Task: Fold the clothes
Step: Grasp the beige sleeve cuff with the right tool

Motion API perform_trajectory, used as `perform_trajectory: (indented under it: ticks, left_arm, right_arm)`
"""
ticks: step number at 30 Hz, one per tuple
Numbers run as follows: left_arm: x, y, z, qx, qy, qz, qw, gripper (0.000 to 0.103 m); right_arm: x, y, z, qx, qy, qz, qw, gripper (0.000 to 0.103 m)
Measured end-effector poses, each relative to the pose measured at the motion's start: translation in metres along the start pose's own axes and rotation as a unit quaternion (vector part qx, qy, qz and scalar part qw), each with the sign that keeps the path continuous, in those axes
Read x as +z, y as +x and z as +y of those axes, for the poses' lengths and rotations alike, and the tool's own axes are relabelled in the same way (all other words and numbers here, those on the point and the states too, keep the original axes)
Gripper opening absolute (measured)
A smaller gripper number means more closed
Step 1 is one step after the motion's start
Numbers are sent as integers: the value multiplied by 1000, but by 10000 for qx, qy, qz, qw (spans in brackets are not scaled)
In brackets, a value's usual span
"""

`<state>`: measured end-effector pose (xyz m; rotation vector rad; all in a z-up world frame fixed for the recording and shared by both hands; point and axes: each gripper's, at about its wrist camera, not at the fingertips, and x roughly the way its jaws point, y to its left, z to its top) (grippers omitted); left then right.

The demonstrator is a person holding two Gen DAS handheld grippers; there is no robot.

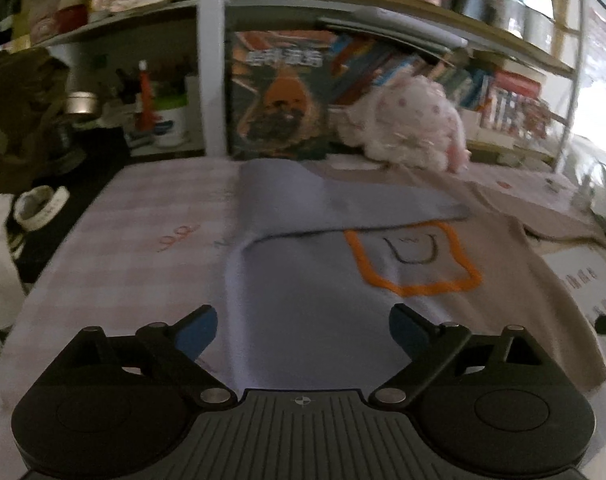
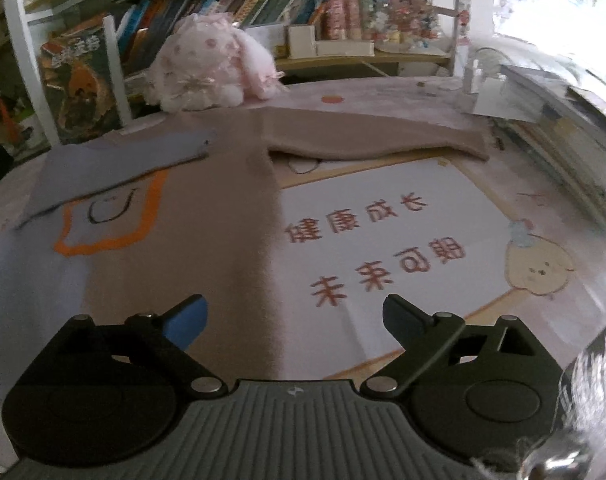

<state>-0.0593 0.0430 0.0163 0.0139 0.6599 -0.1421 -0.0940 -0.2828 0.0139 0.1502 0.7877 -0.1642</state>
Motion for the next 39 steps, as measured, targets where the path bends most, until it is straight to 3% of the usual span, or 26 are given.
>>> perform_trajectory:
  ticks: [7,18,25,30,34,39]
  left_arm:
    - [-7,4,-14,-70,74,175,9998,96]
    - [2,16,-50,351,-36,260,9990,96]
    - [4,28,-88,852,-496,359,9945,96]
    - [-5,39,-116,1368,-962,331,9854,96]
    - [-8,39,-131,1454,-1233,366,9810,96]
    - [-7,39,-151,1266,-1342,261,9825,96]
  right_arm:
    - [2,2,-18,-178,129,-8,9998,96]
    - [37,32,-76,-196,257,-137,9994,96]
    - [79,69,-133,-10,242,-113,9996,96]
    - [108,100,-177,163,201,-44,9997,96]
    - [123,119,-202,326,263,62,9991,96]
    - [140,141,-230,548,373,203,9976,96]
